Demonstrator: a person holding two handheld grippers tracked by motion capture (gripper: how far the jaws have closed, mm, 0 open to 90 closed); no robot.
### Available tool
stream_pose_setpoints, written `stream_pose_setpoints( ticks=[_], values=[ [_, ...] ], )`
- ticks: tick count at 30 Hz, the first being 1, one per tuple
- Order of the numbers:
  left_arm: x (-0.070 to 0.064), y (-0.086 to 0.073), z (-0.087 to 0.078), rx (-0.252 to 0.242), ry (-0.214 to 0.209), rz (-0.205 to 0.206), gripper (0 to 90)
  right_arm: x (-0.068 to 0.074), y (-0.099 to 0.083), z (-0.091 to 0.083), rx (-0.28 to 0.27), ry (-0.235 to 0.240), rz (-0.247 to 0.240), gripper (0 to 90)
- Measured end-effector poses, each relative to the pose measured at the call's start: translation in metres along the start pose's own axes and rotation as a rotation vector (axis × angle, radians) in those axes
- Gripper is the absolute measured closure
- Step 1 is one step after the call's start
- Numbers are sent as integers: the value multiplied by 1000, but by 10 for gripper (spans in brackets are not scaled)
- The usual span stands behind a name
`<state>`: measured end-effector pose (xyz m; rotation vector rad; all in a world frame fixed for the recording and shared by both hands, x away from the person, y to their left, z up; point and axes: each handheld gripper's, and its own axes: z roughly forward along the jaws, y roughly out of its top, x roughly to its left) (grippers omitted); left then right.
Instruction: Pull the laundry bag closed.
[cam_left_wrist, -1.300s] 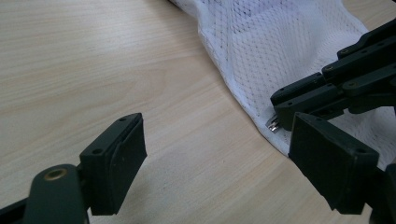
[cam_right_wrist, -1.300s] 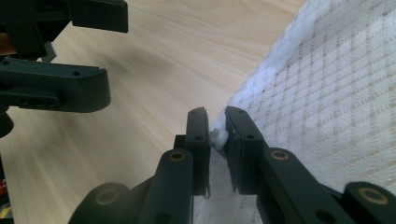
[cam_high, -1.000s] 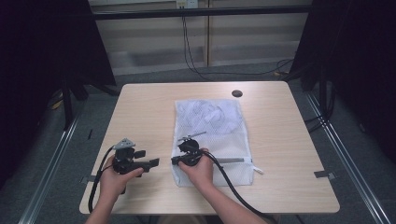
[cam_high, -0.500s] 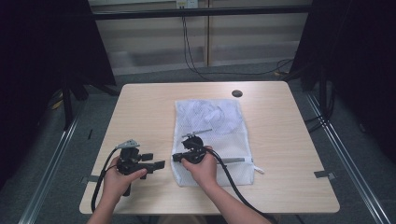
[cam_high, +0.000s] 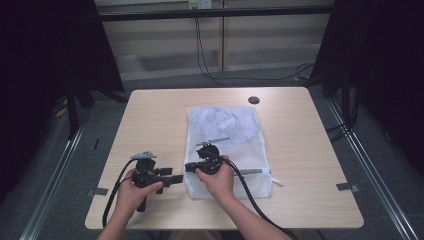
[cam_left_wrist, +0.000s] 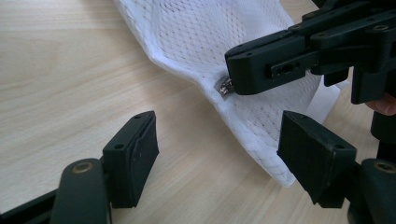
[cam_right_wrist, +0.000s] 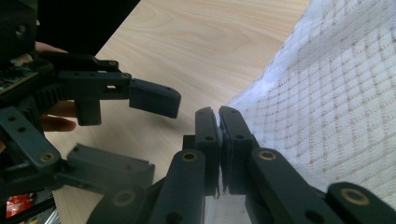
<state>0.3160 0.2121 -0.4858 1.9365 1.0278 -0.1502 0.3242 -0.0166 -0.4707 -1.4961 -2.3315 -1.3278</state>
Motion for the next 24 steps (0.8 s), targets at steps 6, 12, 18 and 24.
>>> stream_pose_setpoints(
  ticks=[6,12,18,24],
  values=[
    [-1,0,7,10,-32,-23,300,0,1,-4,-8,8,2,869],
    [-3,0,14,31,-48,-28,311,1,2,-9,-20,15,1,869],
    [-5,1,21,32,-87,-47,325,1,4,-13,-30,17,-1,869],
    [-6,2,28,39,-100,-56,334,2,5,-14,-33,17,-1,869]
  ],
)
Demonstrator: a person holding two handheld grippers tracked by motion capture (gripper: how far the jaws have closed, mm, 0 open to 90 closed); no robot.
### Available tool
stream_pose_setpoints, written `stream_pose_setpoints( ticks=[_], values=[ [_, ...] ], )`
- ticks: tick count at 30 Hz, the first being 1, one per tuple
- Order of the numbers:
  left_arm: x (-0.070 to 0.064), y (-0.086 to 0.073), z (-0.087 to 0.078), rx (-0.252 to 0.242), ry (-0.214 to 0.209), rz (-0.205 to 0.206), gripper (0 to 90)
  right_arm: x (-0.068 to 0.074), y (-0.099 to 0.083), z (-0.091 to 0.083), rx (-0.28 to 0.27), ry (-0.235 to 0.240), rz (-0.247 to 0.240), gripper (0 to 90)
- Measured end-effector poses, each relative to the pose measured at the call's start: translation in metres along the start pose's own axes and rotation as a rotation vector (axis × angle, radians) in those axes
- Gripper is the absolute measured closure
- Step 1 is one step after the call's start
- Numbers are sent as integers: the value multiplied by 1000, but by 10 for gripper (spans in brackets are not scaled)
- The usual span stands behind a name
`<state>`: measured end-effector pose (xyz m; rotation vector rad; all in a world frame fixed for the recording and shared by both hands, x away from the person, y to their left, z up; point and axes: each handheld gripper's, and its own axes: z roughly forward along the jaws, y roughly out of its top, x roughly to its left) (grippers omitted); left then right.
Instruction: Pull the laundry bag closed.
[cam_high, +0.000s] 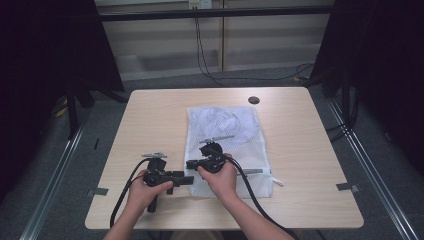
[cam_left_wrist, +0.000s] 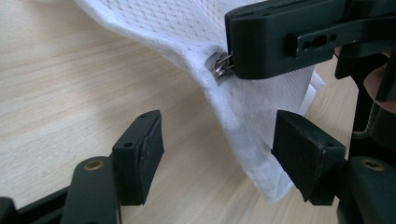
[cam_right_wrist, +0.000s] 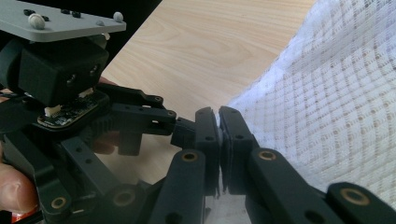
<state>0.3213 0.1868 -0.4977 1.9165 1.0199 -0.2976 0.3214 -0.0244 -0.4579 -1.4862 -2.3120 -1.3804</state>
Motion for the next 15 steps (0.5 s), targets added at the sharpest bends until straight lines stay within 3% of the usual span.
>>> stream_pose_setpoints(
  ticks=[8,15],
  values=[
    [-2,2,8,-21,-30,-28,366,1,0,0,-5,-2,0,869],
    [0,3,14,-26,-50,-26,410,1,0,-1,-13,7,7,869]
  ],
)
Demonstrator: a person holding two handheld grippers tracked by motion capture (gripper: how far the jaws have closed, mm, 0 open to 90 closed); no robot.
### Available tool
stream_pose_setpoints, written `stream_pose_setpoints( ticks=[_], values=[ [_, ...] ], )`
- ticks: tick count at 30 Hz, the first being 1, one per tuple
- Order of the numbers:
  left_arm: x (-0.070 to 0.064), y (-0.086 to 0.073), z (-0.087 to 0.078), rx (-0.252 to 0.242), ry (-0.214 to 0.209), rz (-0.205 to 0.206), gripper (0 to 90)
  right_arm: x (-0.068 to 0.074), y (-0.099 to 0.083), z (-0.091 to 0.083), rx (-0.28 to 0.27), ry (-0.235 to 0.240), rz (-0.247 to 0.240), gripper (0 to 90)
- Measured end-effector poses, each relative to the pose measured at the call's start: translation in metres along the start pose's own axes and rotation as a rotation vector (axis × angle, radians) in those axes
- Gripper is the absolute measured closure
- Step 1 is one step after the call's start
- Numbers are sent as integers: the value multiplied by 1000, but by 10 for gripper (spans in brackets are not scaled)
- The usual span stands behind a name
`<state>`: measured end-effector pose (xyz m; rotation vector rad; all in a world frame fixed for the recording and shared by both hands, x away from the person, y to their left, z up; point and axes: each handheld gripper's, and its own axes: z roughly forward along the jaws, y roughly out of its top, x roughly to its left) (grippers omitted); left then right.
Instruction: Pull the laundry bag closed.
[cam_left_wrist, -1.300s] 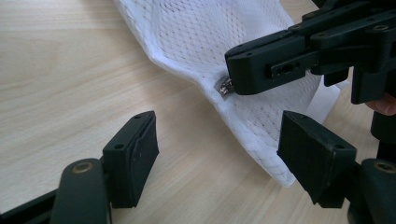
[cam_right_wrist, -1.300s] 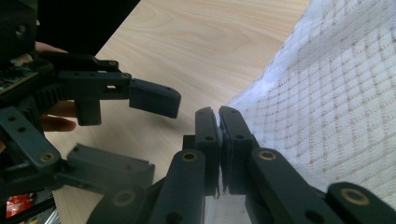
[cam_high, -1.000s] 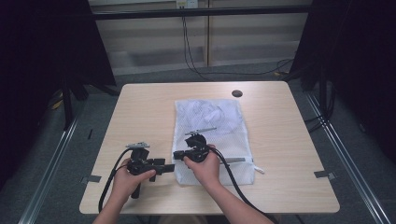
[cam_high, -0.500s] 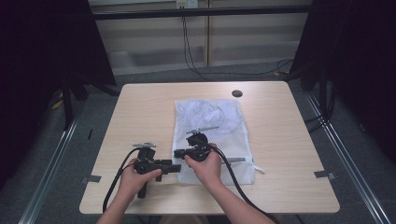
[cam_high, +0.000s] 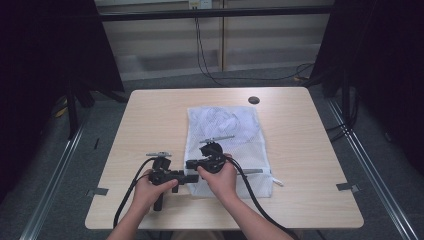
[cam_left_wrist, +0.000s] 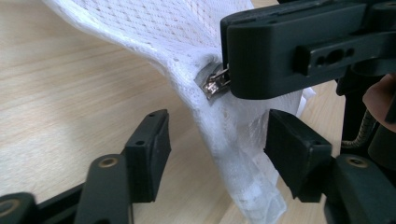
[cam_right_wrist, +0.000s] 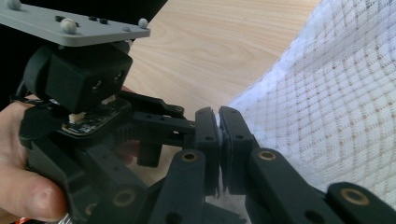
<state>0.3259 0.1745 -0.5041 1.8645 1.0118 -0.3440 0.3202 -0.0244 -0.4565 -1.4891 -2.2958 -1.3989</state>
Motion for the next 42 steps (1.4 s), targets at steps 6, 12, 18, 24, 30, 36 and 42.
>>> stream_pose_setpoints(
  ticks=[6,12,18,24,30,36,42],
  values=[
    [0,2,4,-4,-22,-12,486,-1,1,-1,-2,0,3,869],
    [0,2,6,-7,-33,-23,552,-1,1,-2,-2,-1,6,869],
    [0,2,8,-13,-47,-46,593,0,1,-2,-5,2,7,869],
    [0,4,6,-17,-23,-35,681,0,0,-1,-5,4,10,869],
    [-2,5,4,-9,-21,-42,780,0,0,-2,-5,7,14,869],
    [-3,7,1,17,14,-35,814,1,0,-2,-6,9,18,869],
    [-2,7,1,36,41,-6,797,1,0,-3,-5,7,18,869]
  ],
)
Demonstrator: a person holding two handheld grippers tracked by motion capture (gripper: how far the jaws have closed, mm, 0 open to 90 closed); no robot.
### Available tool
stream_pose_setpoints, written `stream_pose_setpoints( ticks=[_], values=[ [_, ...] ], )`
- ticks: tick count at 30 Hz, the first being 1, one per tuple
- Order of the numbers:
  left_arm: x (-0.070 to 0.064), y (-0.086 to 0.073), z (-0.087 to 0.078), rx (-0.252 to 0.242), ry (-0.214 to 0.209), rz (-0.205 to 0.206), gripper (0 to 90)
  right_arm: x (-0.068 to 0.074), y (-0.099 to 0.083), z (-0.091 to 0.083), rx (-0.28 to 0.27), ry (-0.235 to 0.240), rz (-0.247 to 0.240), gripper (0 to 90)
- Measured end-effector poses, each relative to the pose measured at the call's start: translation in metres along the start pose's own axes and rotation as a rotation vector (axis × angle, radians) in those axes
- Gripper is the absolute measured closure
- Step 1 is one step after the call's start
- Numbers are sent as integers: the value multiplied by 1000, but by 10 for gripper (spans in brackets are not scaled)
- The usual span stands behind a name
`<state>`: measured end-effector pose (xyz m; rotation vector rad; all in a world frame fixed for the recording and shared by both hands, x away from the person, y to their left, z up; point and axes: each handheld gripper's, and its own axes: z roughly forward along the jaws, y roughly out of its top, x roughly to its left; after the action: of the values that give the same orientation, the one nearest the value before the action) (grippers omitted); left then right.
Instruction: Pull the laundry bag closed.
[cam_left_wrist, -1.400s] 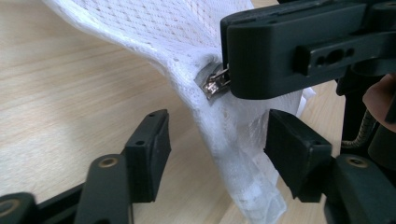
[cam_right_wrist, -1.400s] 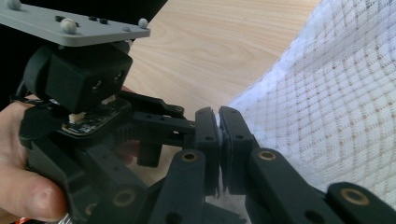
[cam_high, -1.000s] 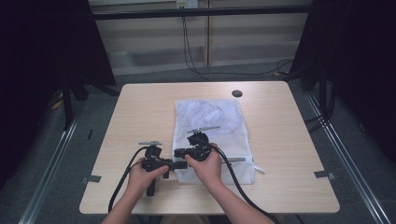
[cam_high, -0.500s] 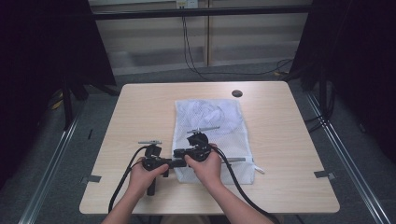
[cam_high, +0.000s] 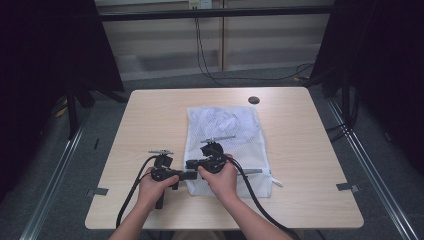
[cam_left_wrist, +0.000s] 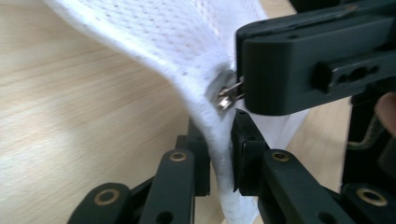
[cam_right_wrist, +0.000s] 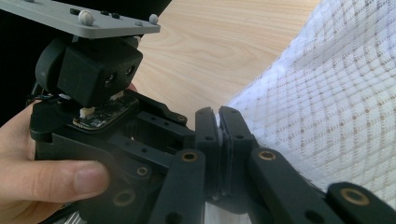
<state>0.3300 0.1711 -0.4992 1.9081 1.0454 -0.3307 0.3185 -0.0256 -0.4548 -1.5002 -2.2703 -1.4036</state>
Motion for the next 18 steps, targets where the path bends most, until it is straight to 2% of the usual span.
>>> stream_pose_setpoints(
  ticks=[1,3,6,11,13,18],
  values=[
    [1,0,0,2,3,10,794,0,0,0,0,0,-1,869],
    [1,0,-1,-1,-1,-5,788,0,0,0,-1,1,1,869],
    [1,0,-1,-1,-11,10,797,0,0,0,-4,1,-1,869],
    [0,1,-1,1,-35,1,871,0,0,-1,-3,1,-2,869],
    [0,1,0,-3,-28,5,877,-1,1,-1,-4,1,-4,869],
    [-2,0,1,-8,-22,-17,882,-1,1,-2,-5,0,-4,869]
  ],
)
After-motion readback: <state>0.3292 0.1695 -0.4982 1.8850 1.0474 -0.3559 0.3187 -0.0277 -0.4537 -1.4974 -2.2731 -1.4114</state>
